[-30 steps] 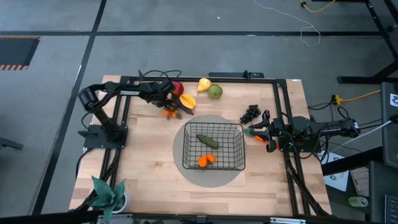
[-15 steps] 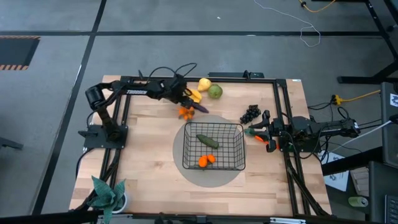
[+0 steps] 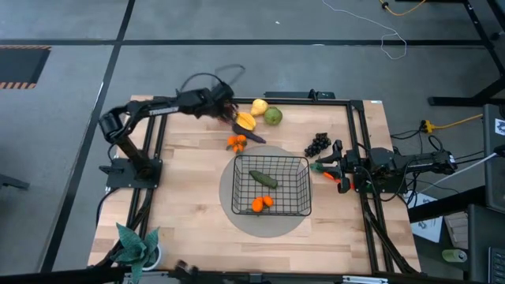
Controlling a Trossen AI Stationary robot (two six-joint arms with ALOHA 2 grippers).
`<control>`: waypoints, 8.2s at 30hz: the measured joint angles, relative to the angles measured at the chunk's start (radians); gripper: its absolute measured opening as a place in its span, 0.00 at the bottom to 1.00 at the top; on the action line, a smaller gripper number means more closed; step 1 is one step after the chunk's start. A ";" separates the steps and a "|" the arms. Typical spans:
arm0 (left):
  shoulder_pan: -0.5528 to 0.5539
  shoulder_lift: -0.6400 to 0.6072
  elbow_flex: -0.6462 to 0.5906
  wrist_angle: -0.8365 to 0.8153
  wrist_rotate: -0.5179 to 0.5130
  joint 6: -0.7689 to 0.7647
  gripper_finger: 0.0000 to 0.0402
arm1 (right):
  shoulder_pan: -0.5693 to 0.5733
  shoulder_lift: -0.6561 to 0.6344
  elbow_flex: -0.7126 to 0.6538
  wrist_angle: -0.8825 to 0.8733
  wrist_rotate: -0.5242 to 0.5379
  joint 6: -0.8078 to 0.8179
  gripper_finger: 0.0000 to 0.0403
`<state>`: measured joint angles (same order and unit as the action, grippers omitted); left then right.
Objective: Build produce basket
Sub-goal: Move the fruits and vegetables to the top center of the table, then put the carrot into the wire basket
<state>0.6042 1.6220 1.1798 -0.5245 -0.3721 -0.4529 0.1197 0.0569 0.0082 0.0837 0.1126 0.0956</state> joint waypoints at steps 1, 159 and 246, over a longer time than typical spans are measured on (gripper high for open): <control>0.035 -0.003 0.001 -0.004 -0.017 -0.017 0.43 | 0.000 0.000 0.000 0.000 0.000 0.002 0.30; -0.456 -1.295 -0.810 0.290 0.249 0.149 0.43 | 0.002 1.021 1.163 -1.553 0.200 0.483 0.30; -0.456 -1.295 -0.810 0.246 0.197 0.149 0.43 | 0.066 1.096 0.491 -0.917 0.048 0.685 0.37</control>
<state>0.1478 0.3271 0.3702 -0.2783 -0.1748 -0.3042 0.1852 1.1530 0.4990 -0.8334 0.1601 0.7808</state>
